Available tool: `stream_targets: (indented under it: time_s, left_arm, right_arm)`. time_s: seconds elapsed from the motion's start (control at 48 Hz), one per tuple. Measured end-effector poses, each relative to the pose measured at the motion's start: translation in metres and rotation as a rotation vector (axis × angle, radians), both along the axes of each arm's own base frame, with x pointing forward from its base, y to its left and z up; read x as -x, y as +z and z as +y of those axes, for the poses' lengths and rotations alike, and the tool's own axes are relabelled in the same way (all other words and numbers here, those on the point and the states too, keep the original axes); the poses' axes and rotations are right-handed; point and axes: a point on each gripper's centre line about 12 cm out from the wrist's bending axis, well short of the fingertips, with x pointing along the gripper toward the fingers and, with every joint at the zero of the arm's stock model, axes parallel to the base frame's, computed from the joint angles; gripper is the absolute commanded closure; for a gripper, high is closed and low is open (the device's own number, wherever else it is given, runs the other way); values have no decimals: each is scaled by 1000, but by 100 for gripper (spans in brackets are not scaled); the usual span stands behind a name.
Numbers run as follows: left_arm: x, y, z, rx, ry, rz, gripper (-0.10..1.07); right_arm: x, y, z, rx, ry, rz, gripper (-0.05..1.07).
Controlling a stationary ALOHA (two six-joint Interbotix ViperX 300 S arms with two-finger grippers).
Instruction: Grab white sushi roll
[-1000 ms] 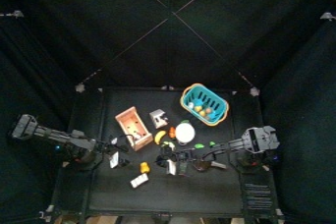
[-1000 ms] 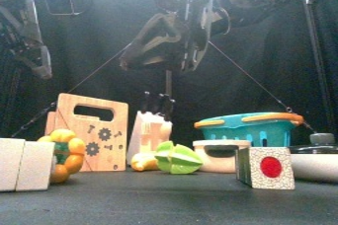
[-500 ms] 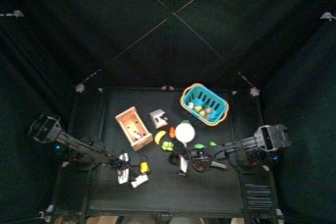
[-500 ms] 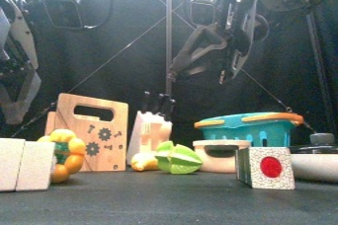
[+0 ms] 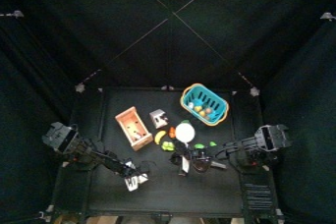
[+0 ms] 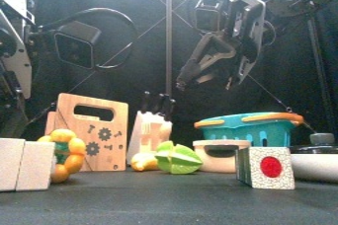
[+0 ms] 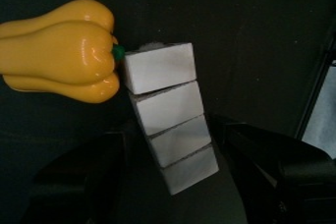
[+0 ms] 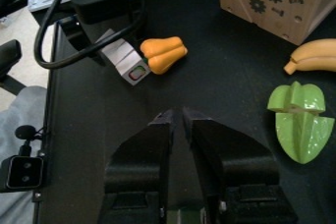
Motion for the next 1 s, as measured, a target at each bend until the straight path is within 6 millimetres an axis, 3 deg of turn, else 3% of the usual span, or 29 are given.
stream_targets:
  time_s: [0.375, 0.479, 0.583, 1.0]
  left_arm:
    - [-1, 0, 3, -19, -16, -5, 29]
    - [1, 6, 4, -22, -22, -5, 29]
    - [3, 26, 5, -17, -37, -47, 29]
    - [7, 32, 4, -17, -54, -61, 29]
  right_arm:
    - [2, 5, -1, 0, 0, -11, 44]
    - [3, 9, -1, 5, 4, -21, 44]
    - [5, 13, 0, 4, 6, -33, 44]
    - [6, 11, -1, 6, 5, -25, 44]
